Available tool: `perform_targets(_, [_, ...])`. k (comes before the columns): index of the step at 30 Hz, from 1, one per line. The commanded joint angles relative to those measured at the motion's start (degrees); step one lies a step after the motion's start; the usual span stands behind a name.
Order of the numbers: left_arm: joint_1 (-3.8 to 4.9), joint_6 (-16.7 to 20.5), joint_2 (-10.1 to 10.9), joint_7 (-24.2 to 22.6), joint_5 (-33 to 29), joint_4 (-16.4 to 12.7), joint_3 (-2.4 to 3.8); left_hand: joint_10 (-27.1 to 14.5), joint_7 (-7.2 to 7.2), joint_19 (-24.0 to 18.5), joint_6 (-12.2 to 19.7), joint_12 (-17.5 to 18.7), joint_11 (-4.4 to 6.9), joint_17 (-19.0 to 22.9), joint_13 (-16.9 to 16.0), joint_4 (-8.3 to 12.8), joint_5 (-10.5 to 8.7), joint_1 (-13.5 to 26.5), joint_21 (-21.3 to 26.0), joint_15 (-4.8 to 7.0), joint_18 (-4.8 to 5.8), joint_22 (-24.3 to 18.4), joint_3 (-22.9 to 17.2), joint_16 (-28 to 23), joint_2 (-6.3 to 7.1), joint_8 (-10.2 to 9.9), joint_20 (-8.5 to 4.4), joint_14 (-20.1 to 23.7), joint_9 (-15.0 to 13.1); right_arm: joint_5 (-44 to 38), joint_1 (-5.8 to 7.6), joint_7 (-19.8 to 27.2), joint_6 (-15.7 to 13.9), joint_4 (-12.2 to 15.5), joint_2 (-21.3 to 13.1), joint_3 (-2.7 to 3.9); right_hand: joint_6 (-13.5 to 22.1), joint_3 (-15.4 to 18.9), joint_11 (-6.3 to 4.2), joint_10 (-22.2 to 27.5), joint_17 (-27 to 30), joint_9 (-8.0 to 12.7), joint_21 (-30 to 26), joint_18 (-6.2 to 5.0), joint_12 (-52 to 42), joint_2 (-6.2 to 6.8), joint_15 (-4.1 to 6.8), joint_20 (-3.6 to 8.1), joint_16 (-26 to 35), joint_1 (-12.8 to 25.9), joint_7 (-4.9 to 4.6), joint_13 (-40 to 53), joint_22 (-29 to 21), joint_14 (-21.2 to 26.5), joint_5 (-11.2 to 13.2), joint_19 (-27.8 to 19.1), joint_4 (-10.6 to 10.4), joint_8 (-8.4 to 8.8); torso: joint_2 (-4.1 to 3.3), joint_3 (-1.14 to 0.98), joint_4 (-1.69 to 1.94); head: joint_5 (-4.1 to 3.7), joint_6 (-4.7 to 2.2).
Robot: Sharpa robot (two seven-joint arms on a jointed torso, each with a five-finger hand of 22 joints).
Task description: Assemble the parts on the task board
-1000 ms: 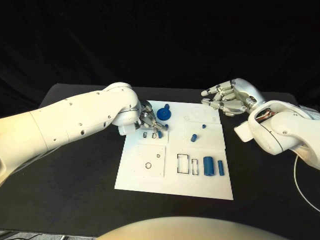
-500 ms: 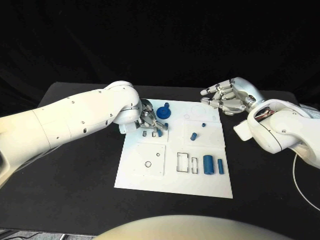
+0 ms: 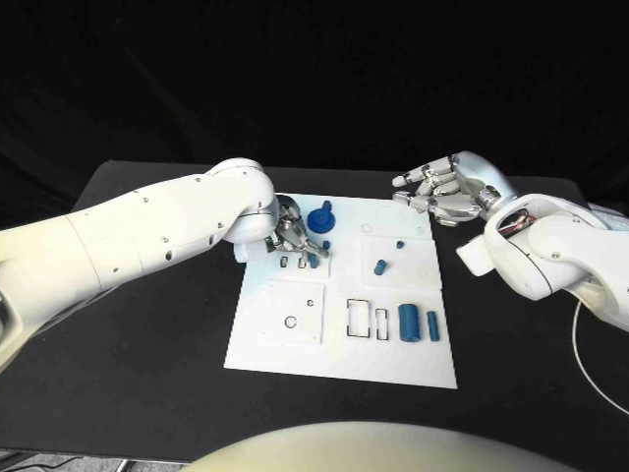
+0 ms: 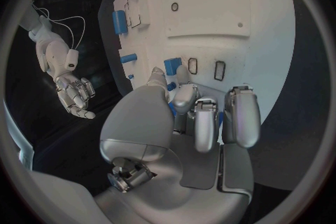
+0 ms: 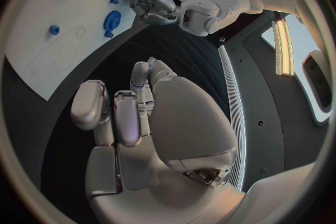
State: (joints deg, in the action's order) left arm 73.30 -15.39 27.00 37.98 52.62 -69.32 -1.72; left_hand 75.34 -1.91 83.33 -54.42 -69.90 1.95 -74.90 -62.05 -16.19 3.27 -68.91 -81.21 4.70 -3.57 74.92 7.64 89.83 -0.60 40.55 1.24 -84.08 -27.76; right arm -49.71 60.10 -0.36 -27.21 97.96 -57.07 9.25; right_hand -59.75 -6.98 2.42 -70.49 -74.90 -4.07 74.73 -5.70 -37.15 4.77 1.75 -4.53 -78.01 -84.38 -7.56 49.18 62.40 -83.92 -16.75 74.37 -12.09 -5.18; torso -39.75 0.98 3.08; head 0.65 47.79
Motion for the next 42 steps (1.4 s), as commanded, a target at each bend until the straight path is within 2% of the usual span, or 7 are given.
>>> perform_targets(1, [0.01,-1.77,-0.24,0.22,-0.16,0.12,0.01,0.00,0.08,0.29,0.18,-0.02,0.04,-15.10,0.09,0.19,0.22,-0.47,-0.15,0.50,0.49,2.09,-0.13,0.17,-0.06,0.18,0.01,-5.92,-0.09,0.75,-0.04,0.02,1.00,0.02,0.15,0.00,0.16,-0.18,-0.12,0.43,0.01,0.02,-0.23,-0.06,0.19,0.09,0.10,0.15,0.14,0.62,-0.02,-0.07,-0.08,-2.82,-0.08,-0.42,-0.19,0.11,0.00,-0.04,0.00,0.06,0.08])
perform_targets(30, [-0.02,-1.83,-0.61,0.45,-0.15,0.47,0.01,-0.47,0.03,0.16,0.62,0.50,0.00,-15.10,0.70,0.80,0.22,-2.07,-0.05,0.49,0.47,2.05,-0.63,0.17,-0.23,0.36,0.00,-5.92,-0.77,3.32,-0.17,0.16,1.91,-0.53,0.74,0.00,-0.03,-0.36,-0.18,0.10,-0.02,-0.03,-0.29,-0.08,-0.34,-0.05,0.14,0.15,0.14,0.65,0.06,0.24,-0.13,-2.84,0.01,-0.45,-0.21,0.01,-0.07,-0.15,-0.02,-0.17,0.24])
perform_targets(34, [-0.03,-1.11,-0.64,0.40,-0.15,0.34,0.01,-0.86,-0.01,-0.05,1.00,0.94,-0.04,-15.10,1.19,1.28,0.22,-3.33,0.21,0.46,0.39,1.75,-1.42,0.17,-0.78,0.33,0.02,-5.92,-1.11,3.34,-0.22,0.14,2.11,-0.54,0.77,0.00,-0.08,-0.40,-0.20,-0.21,-0.09,-0.04,-0.28,-0.07,-0.95,-0.08,0.15,0.15,0.09,0.67,0.08,0.67,-0.09,-2.86,0.03,-0.41,-0.21,-0.01,-0.07,-0.09,0.01,-0.19,0.30])
perform_targets(42, [-0.04,-0.56,-0.62,0.39,-0.15,0.28,0.01,-1.41,0.37,-0.20,1.87,1.60,0.31,-15.10,1.75,3.93,0.40,-8.94,0.38,0.73,0.33,1.69,-6.01,0.17,-2.26,-0.32,-0.18,-5.92,-1.54,3.50,-0.36,0.08,2.53,-0.53,0.73,0.00,-0.12,-0.42,-0.21,-0.58,-0.09,-0.04,-0.28,-0.07,-1.74,-0.09,0.16,0.15,0.09,0.71,0.09,1.24,-0.08,-2.87,0.05,-0.40,-0.22,-0.03,-0.09,-0.07,0.03,-0.16,0.48])
